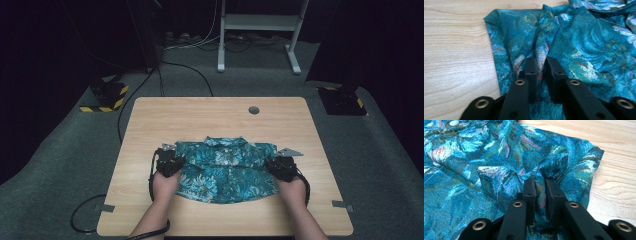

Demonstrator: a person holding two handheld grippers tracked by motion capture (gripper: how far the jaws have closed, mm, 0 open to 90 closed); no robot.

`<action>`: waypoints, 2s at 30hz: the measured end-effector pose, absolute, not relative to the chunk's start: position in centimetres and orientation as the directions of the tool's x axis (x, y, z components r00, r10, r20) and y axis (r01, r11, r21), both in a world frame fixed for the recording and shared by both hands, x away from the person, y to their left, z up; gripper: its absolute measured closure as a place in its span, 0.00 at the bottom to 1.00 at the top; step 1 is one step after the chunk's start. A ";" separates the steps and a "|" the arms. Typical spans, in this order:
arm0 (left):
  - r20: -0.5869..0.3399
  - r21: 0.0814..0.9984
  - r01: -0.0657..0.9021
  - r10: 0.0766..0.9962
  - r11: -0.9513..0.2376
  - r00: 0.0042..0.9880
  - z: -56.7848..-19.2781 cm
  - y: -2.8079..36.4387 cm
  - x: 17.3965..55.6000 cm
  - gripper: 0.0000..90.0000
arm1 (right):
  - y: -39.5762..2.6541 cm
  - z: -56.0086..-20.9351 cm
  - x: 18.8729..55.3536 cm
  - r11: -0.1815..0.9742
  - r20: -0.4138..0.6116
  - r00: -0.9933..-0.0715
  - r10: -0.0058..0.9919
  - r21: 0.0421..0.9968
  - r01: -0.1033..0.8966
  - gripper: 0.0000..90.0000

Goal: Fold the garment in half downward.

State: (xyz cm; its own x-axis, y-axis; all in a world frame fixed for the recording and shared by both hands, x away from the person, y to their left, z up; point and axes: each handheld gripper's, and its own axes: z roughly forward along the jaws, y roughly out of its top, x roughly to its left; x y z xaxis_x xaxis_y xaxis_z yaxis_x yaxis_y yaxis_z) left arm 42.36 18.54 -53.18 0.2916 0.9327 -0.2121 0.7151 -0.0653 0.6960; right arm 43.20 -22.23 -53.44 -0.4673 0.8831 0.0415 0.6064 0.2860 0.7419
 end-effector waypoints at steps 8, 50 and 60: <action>-0.184 0.740 0.665 0.923 -0.097 0.339 -50.9 17.3 42.2 0.44 | -22.2 -52.1 43.0 0.281 0.049 -0.476 0.878 0.752 0.596 0.60; -0.294 0.764 0.645 0.889 -0.002 0.351 -51.5 17.6 43.7 0.96 | -21.4 -50.5 45.1 0.191 0.114 -0.461 0.880 0.803 0.565 0.96; -0.302 0.786 0.618 0.873 0.001 0.383 -51.7 18.3 40.7 0.95 | -21.8 -50.0 41.9 0.206 0.089 -0.494 0.865 0.835 0.510 0.96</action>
State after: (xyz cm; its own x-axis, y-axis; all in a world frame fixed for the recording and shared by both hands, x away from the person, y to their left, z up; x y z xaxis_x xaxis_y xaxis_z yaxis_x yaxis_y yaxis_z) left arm 40.73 18.33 -51.72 0.3829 0.8731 -0.3019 0.6184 0.0006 0.7859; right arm 41.90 -21.80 -49.99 -0.4941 0.8649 0.0886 0.5102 0.2059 0.8350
